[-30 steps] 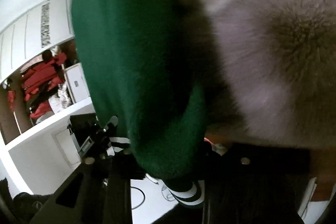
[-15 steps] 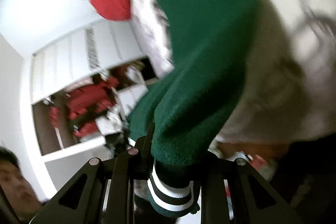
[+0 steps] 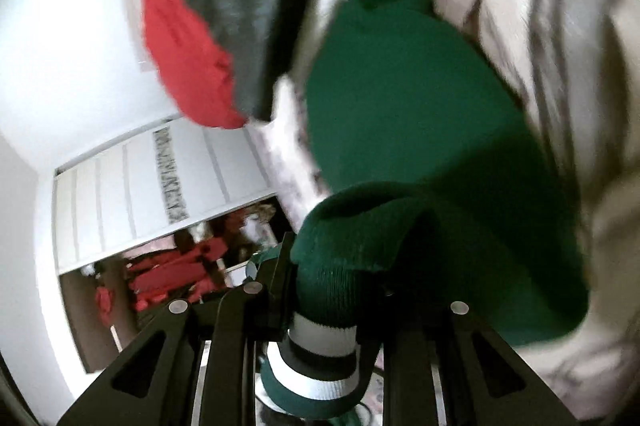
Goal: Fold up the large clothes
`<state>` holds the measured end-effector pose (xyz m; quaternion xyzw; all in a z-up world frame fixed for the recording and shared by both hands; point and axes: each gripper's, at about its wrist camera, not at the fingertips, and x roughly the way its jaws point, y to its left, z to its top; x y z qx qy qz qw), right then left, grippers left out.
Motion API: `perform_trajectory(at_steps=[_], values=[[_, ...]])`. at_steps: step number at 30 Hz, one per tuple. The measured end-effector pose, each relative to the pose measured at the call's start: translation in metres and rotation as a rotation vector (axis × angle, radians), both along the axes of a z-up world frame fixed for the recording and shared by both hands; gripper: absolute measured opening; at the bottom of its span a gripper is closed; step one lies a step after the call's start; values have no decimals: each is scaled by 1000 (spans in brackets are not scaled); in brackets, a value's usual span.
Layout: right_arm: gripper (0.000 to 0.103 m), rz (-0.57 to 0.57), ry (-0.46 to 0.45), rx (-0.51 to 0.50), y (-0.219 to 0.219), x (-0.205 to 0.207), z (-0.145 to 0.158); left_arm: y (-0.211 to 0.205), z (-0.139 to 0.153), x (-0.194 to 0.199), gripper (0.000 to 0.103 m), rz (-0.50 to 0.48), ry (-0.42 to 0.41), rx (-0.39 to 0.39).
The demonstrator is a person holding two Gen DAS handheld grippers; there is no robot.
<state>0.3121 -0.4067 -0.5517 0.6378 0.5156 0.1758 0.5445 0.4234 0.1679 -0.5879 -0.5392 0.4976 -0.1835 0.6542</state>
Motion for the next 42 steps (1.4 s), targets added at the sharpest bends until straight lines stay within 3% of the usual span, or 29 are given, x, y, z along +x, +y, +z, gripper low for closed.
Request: perform_trajectory(at_steps=[2,4,9,11,14,15,17,18,20,21,22,25,30,32,33,34,36,39,42], values=[[27,3,54,53,2,25,-26,5,-10,10,25,5,62,-26],[32,-8,80,117,1,44,-45,11,-9,17,33,27,67,-60],[55,-42,38,209,-2,91,-46,27,-7,33,88,140,57,-135],[59,-38,28,213,-4,104,-42,30,-2,39,95,159,32,-101],[64,-122,-61,223,-22,113,-27,32,8,36,95,152,8,-2],[71,-132,-71,204,-30,111,-25,32,11,33,95,142,4,39],[76,-60,-103,3,-45,111,-6,29,23,20,95,116,-6,208],[77,-9,-111,-92,-46,111,-1,27,29,8,95,98,-8,338],[79,156,-123,-317,-38,107,1,21,37,-16,95,90,-11,531],[79,229,-118,-378,-31,104,-6,17,39,-38,95,95,-9,649],[81,303,-109,-408,-21,102,-18,15,37,-51,95,104,3,707],[86,416,-116,-378,6,106,-55,9,13,-94,95,141,55,765],[94,506,-144,-336,55,137,-105,13,-15,-149,95,235,130,736],[93,499,-176,-332,71,146,-104,16,-17,-159,95,260,146,730],[76,489,-172,-341,76,146,-101,17,-14,-164,95,266,156,732],[48,457,-162,-312,79,143,-98,18,-9,-170,95,267,166,739],[35,326,-113,-237,72,124,-91,22,-1,-177,95,255,182,773],[32,57,-4,-66,61,62,-75,26,14,-203,95,210,200,863],[32,-191,113,72,61,-33,-65,26,13,-237,95,155,250,924]])
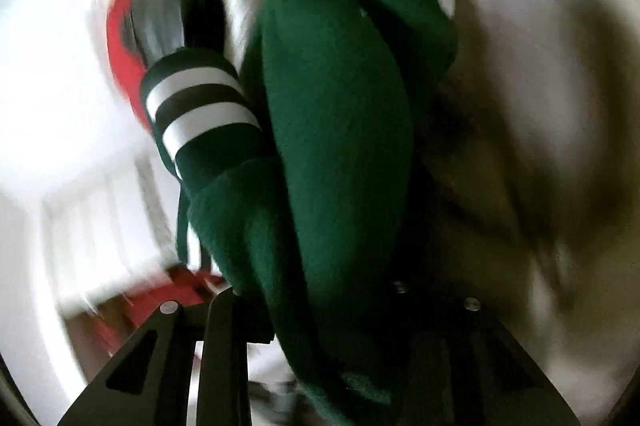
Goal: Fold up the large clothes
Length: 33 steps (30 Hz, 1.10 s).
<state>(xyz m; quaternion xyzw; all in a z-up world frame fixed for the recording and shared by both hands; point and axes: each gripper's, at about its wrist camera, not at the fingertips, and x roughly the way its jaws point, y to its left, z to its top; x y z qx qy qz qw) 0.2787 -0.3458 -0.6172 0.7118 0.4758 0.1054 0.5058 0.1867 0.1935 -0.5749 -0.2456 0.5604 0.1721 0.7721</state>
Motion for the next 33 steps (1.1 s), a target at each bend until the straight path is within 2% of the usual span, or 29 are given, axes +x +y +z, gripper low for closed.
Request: perform_trajectory(at_steps=[2,3,5,7,8,9,10,14,16,19,22,24,25,26,27,29,30,33], values=[[32,-118,95,71,7,-73,1,-5,-16,-25,95,-26,58,13],[33,-129,137,73,14,-105,0,-11,-32,-39,95,-44,105,20],[39,-71,232,37,28,-160,-16,-20,-68,-57,95,-65,168,17],[54,-22,292,10,33,-182,-35,-28,-100,-65,95,-77,227,16],[54,32,310,-36,31,-185,-39,-32,-114,-66,95,-83,236,11],[55,51,310,-42,31,-185,-40,-33,-118,-67,103,-78,222,20],[59,84,293,-46,30,-182,-37,-32,-120,-66,103,-65,192,34],[62,212,222,-232,14,-166,13,-23,-126,-60,103,-31,167,0],[71,263,151,-383,8,-146,55,-24,-125,-65,103,-16,121,12],[71,354,26,-548,14,-100,91,-25,-123,-65,103,-12,122,22],[78,478,-140,-603,38,-34,104,-28,-108,-60,103,-29,149,46],[78,579,-145,-614,54,-1,83,-32,-88,-55,103,-39,124,67],[74,638,-124,-575,62,8,67,-34,-75,-51,103,-46,101,75],[59,682,-85,-564,69,16,54,-38,-57,-46,103,-55,66,82],[4,707,-64,-587,78,23,53,-41,-46,-42,103,-61,43,84],[6,707,-79,-618,76,18,56,-53,-13,-25,103,-85,-23,74],[6,650,-93,-633,74,17,74,-60,-2,-18,103,-97,-53,66],[5,424,-114,-607,31,-15,112,-86,21,5,103,-131,-111,32]])
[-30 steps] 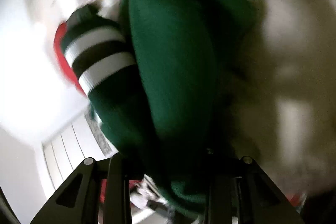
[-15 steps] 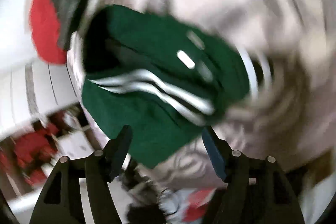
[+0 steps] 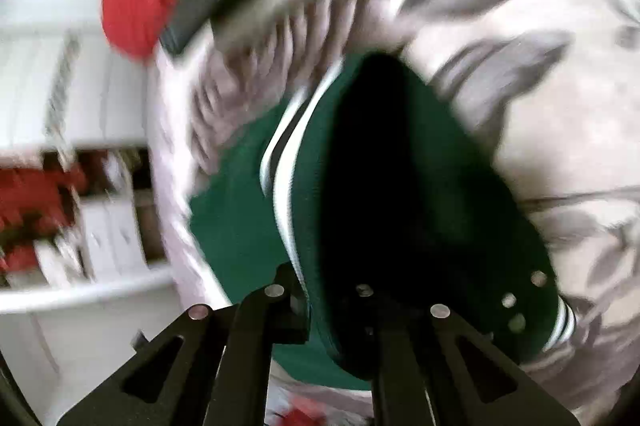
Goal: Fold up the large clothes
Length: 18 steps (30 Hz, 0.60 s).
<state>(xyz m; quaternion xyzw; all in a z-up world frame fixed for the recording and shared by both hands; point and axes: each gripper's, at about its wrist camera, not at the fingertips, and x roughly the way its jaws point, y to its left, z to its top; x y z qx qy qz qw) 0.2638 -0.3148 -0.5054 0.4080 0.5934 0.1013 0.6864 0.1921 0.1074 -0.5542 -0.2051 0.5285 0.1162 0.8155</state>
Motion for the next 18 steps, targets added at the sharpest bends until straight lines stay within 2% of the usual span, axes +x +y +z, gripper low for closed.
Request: perform_trajectory(at_steps=[2,4,5,6,7,9,10,12,14,17,18], values=[[5,-48,10,-47,-24,-7,-3,-14,-9,21,103,-24,19,-2],[5,-20,54,-122,-35,-5,-31,-30,-29,40,103,-35,90,87],[5,7,82,-92,-38,3,-48,-32,-39,45,103,-35,130,140],[8,30,134,-50,-39,10,-70,-29,-44,44,103,-35,148,154],[13,26,160,-13,-46,7,-80,-23,-49,42,103,-20,158,149],[21,31,161,124,-52,1,-85,-10,-52,35,103,21,172,118],[41,46,139,146,-55,-7,-81,-8,-49,31,103,34,184,120],[72,95,114,118,-59,-28,-72,-9,-39,23,103,53,188,149],[72,141,119,119,-64,-50,-79,-13,-29,12,103,66,187,184],[72,207,153,144,-66,-83,-105,-26,-17,4,103,77,191,213],[62,205,135,133,-65,-88,-110,-30,-15,4,103,75,196,225]])
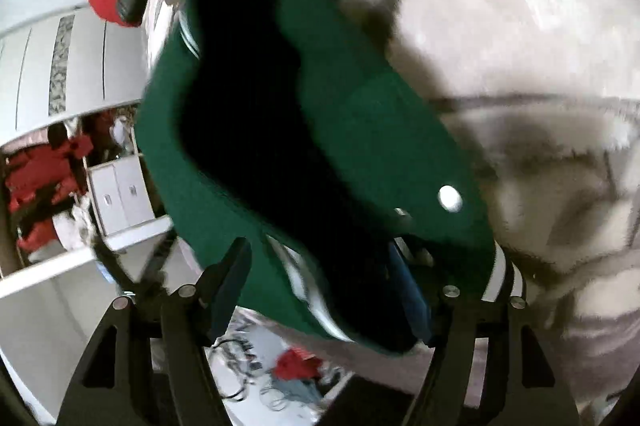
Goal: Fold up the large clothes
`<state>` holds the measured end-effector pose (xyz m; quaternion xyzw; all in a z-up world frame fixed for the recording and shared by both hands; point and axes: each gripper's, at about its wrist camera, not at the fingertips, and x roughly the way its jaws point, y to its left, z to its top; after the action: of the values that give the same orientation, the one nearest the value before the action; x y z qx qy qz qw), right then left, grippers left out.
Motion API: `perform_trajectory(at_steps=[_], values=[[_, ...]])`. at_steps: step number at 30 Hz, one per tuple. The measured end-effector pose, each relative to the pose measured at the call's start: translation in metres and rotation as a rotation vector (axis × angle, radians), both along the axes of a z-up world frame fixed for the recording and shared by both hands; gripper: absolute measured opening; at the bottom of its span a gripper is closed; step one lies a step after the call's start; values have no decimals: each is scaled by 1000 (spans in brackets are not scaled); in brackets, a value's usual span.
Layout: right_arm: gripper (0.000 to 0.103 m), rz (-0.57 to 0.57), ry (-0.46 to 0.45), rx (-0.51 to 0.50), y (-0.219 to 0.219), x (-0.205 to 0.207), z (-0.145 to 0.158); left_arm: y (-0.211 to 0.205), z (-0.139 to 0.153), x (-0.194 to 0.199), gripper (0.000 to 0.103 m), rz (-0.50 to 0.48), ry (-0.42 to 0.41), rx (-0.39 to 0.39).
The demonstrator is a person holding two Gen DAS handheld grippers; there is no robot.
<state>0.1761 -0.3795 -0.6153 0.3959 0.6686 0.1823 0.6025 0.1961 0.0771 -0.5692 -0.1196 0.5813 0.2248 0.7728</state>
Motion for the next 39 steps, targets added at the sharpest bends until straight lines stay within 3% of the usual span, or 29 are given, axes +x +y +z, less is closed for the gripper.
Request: perform_trajectory(at_steps=[1,2,3,7,10,12,14,17,20,21,22,24,27,30,32,33,34,35,39], values=[[26,-18,-16,-27,0,-6,-4,-5,3,-2,103,-3,6,16],[7,-26,-6,-34,1,-7,-8,-10,6,-2,103,-7,11,29],[4,-65,-3,17,-2,-9,-9,-13,9,-2,103,-12,12,40],[3,-164,-63,88,-22,-28,40,-25,13,3,103,-44,20,83],[2,-219,-89,71,-41,-43,71,-29,2,9,103,-48,50,68],[2,-225,-39,8,-48,-47,59,-29,-7,11,103,-39,71,58],[2,-203,54,-72,-48,-45,17,-29,-13,12,103,-39,95,76],[3,-54,111,-90,-29,-28,-15,-28,-10,9,103,-41,85,80],[15,-24,84,-85,-31,-12,11,-25,-4,7,103,-42,69,83],[26,-32,62,-83,-35,-11,18,-24,-1,8,103,-38,57,85],[48,-62,23,-69,-43,-6,31,-24,1,9,103,-33,43,84],[66,-100,-43,-40,-50,7,44,-21,7,15,103,-20,5,78],[66,-123,-130,-5,-43,48,47,-19,10,28,103,-8,-37,74],[66,-124,-126,64,-18,90,29,-17,3,43,103,6,-50,53],[59,-125,-97,79,6,108,23,-14,-3,53,103,18,-40,64],[26,-109,-114,63,17,111,26,-12,-5,54,103,24,-38,61],[8,-72,-119,17,26,113,31,-8,-7,55,103,31,-38,42],[6,-62,-128,-18,37,127,24,-4,-8,55,103,41,-45,16],[3,-178,-197,-122,19,129,68,5,-16,57,103,52,-43,-49]])
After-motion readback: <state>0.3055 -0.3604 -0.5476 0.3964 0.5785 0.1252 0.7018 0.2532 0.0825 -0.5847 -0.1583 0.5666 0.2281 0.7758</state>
